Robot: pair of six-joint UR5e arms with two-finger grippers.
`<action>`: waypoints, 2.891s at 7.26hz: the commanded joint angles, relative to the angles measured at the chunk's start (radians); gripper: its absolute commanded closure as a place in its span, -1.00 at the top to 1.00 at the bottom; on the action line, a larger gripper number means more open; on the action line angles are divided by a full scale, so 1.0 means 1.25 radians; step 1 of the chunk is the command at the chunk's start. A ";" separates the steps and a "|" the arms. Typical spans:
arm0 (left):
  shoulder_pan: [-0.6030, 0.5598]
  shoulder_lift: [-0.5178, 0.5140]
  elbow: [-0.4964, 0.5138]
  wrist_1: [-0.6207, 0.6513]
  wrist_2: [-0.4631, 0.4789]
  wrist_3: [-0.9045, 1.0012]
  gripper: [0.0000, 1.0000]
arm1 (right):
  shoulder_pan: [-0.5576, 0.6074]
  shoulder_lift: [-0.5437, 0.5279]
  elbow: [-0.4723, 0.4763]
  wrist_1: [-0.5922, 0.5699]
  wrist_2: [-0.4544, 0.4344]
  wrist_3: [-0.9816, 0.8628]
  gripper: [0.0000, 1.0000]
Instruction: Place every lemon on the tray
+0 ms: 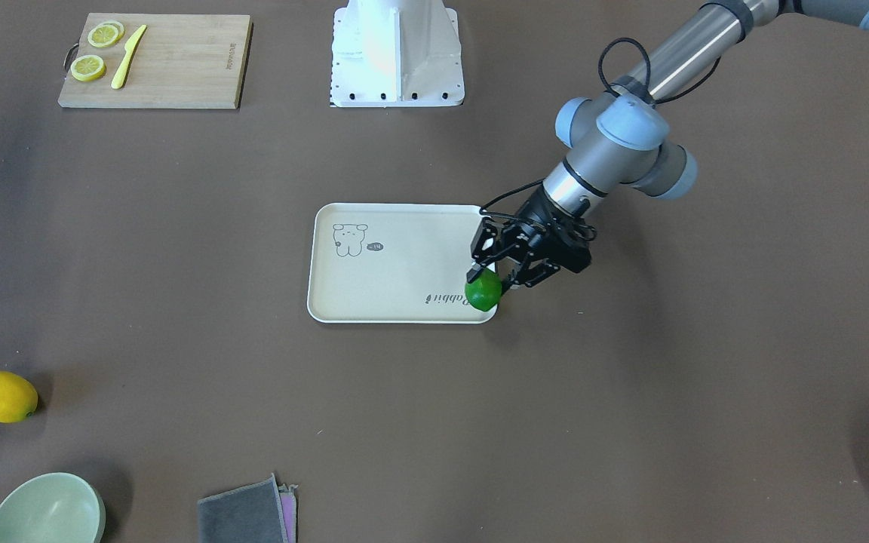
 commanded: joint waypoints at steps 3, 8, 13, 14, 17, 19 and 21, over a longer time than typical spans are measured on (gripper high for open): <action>0.038 -0.009 0.006 -0.008 0.034 -0.019 0.96 | 0.000 0.000 -0.001 0.000 0.000 0.000 1.00; -0.109 0.103 -0.075 -0.005 -0.156 0.054 0.96 | -0.029 0.035 -0.028 0.000 -0.068 -0.013 1.00; -0.193 0.207 -0.077 -0.018 -0.220 0.309 0.96 | -0.203 0.237 -0.095 0.000 -0.276 -0.124 1.00; -0.194 0.208 -0.076 -0.018 -0.220 0.309 0.96 | -0.204 0.255 -0.135 -0.001 -0.285 -0.270 1.00; -0.193 0.208 -0.076 -0.018 -0.220 0.309 0.96 | -0.204 0.361 -0.402 0.132 -0.276 -0.382 0.98; -0.193 0.207 -0.077 -0.018 -0.220 0.309 0.96 | -0.209 0.371 -0.482 0.220 -0.259 -0.379 0.98; -0.193 0.207 -0.076 -0.019 -0.220 0.309 0.96 | -0.226 0.373 -0.487 0.221 -0.263 -0.371 0.98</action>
